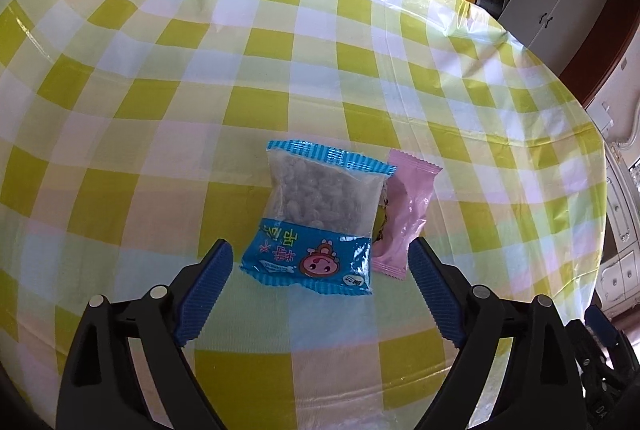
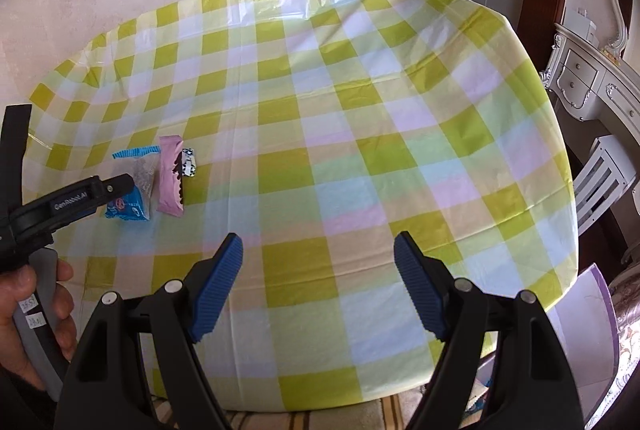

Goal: Organize snacks
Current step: 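Move both open tools back over the blue bag and pink bar, then grasp the blue-printed bag with left tool while right tool grasps the pink bar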

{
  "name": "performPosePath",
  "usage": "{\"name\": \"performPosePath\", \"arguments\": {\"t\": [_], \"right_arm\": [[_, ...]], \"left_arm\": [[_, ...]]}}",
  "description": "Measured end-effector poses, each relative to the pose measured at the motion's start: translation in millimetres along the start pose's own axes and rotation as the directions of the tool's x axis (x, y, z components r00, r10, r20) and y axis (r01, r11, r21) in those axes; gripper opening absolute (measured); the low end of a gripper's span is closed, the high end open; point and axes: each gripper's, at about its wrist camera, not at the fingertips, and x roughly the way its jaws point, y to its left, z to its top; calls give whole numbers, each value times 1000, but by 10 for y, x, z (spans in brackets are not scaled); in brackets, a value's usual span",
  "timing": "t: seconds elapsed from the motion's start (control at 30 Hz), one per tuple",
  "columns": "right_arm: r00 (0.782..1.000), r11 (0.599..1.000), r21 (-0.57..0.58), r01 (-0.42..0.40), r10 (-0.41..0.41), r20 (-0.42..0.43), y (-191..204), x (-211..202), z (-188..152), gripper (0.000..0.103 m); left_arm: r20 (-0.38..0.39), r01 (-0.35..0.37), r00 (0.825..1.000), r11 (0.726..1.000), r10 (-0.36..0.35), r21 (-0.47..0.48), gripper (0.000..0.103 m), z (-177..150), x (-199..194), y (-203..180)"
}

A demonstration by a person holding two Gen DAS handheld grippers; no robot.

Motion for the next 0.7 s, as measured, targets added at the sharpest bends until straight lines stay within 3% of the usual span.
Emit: {"name": "performPosePath", "arguments": {"t": [0.13, 0.2, 0.27, 0.4, 0.7], "right_arm": [[1000, 999, -29, -25, 25, 9, 238, 100, 94, 78], [999, 999, -42, -32, 32, 11, 359, 167, 131, 78], [999, 998, -55, -38, 39, 6, 470, 238, 159, 78], [999, 996, -80, -50, 49, -5, 696, 390, 206, 78], [996, 989, -120, -87, 85, -24, 1114, 685, 288, 78]], "left_arm": [[-25, -15, 1000, 1000, 16, 6, 84, 25, 182, 47], [-27, -3, 1000, 1000, 4, 11, 71, 28, 223, 81], [-16, -3, 1000, 1000, 3, 17, 66, 22, 212, 99], [1, -7, 1000, 1000, 7, 12, 63, -5, 177, 148], [45, -59, 997, 993, 64, -100, 61, -32, 22, 525]]}}
